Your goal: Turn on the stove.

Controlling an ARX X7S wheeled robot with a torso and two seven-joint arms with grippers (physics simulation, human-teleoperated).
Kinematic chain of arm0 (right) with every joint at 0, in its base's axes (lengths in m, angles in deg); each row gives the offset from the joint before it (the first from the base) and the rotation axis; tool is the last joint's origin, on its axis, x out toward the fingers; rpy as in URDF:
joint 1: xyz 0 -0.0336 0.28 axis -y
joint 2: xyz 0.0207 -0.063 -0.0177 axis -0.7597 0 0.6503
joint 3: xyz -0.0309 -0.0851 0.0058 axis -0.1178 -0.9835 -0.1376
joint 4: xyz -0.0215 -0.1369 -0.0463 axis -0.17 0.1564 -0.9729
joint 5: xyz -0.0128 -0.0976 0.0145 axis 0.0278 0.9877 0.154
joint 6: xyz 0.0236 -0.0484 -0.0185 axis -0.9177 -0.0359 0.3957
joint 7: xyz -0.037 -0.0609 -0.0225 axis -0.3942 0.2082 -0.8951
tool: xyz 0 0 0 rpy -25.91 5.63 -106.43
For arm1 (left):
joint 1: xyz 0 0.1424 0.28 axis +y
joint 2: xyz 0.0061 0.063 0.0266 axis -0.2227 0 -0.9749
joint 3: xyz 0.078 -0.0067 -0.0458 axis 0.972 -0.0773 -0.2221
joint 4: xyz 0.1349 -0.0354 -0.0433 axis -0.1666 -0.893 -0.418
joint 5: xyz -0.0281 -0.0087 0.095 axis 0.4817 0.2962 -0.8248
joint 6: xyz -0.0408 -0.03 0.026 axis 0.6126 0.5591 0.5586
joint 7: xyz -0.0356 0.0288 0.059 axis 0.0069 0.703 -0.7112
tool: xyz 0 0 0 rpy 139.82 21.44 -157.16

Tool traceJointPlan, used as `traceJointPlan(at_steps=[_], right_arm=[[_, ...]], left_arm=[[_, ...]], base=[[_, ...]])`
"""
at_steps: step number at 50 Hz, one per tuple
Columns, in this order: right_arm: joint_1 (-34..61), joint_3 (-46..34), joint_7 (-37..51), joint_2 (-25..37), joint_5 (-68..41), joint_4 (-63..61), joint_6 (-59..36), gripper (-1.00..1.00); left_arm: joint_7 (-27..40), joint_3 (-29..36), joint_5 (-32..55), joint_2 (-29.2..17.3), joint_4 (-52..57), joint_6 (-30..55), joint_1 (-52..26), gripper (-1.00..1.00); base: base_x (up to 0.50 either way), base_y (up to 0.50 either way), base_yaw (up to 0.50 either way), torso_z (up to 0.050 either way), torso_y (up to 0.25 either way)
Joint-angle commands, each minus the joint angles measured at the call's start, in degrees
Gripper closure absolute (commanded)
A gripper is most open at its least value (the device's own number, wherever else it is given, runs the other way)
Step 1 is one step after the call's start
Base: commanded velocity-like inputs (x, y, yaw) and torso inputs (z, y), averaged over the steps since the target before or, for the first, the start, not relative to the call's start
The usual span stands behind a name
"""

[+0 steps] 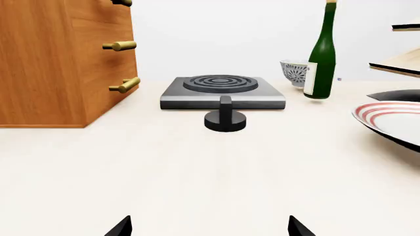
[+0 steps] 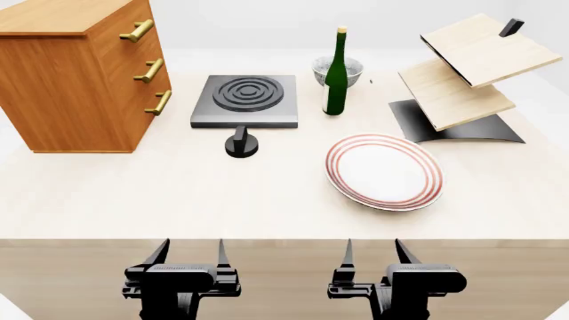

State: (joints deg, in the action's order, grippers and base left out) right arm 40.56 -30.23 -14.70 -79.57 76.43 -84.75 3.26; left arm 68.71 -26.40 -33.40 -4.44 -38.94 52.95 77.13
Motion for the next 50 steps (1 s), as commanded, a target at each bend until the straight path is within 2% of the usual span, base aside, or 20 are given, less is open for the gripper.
traceJointPlan(at_steps=[1,5,12,15,16,17,19,21,22,23,24,33,38,50], right_arm=[[0.01,-1.28,1.29,0.92,0.0,0.2,0.21,-1.0],[0.53,-2.51,3.06,1.82,-0.34,0.83,-1.13,-1.0],[1.45,-2.62,3.07,2.53,-4.01,0.85,-5.39,-1.0],[1.96,-2.44,3.41,3.3,-4.94,-2.25,-7.62,-1.0],[2.05,-3.15,4.8,4.14,-2.59,-7.11,-10.31,-1.0],[3.92,-1.4,4.26,5.64,-6.91,-15.7,-18.91,-1.0],[6.06,0.57,4.5,6.07,-10.61,-30.21,-36.1,-1.0],[7.83,1.12,5.58,6.94,-11.42,-35.56,-43.71,-1.0],[14.34,1.7,6.86,9.14,-14.13,-44.15,-52.31,-1.0],[14.91,1.93,7.04,9.1,-14.52,-52.55,-60.9,-1.0],[15.02,1.88,7.07,9.13,-14.58,-52.51,-61.67,-1.0],[15.75,2.01,7.64,9.17,-15.11,-52.55,-62.51,-1.0],[15.44,4.97,5.84,7.84,-17.93,-53.01,-61.56,-1.0],[14.62,5.93,5.88,7.53,-19.18,-52.65,-59.71,-1.0]], left_arm=[[3.38,3.39,2.87,-2.87,-0.35,-0.45,-0.08,-1.0],[4.25,3.74,3.04,-3.22,-0.74,0.65,-0.32,-1.0],[5.69,4.55,3.14,-4.03,-1.8,10.89,-2.67,-1.0],[6.7,5.79,0.97,-5.35,2.74,14.73,-3.68,-1.0],[5.19,5.28,3.13,-6.14,10.4,23.33,-4.77,-1.0],[3.04,4.24,7.49,-8.33,18.99,31.92,-7.31,-1.0],[2.39,2.71,10.47,-8.72,34.47,49.11,-9.4,-1.0],[2.12,1.11,12.92,-8.85,38.87,58.94,-12.0,-1.0],[2.43,-6.88,16.5,-7.3,47.46,67.53,-20.6,-1.0],[2.49,-7.28,16.77,-7.23,49.76,76.12,-21.21,-1.0],[2.49,-7.46,16.85,-7.21,49.69,80.16,-21.24,-1.0],[2.65,-7.73,17.3,-7.59,49.56,80.02,-21.25,-1.0],[2.81,-7.69,17.5,-7.73,49.54,79.73,-21.16,-1.0],[3.16,-7.71,18.0,-7.95,49.4,78.91,-20.67,-1.0]], base=[[0.0,0.0,0.0,0.0,0.0],[0.0,0.0,0.0,0.0,0.0],[0.0,0.0,0.0,0.0,0.0],[0.0,0.0,0.0,0.0,0.0],[0.0,0.0,0.0,0.0,0.0],[0.0,0.0,0.0,0.0,0.0],[0.0,0.0,0.0,0.0,0.0],[0.0,0.0,0.0,0.0,0.0],[0.0,0.0,0.0,0.0,0.0],[0.0,0.0,0.0,0.0,0.0],[0.0,0.0,0.0,0.0,0.0],[0.0,0.0,0.0,0.0,0.0],[0.05,0.0,0.0,0.0,0.0],[0.48,0.0,0.0,0.0,0.0]])
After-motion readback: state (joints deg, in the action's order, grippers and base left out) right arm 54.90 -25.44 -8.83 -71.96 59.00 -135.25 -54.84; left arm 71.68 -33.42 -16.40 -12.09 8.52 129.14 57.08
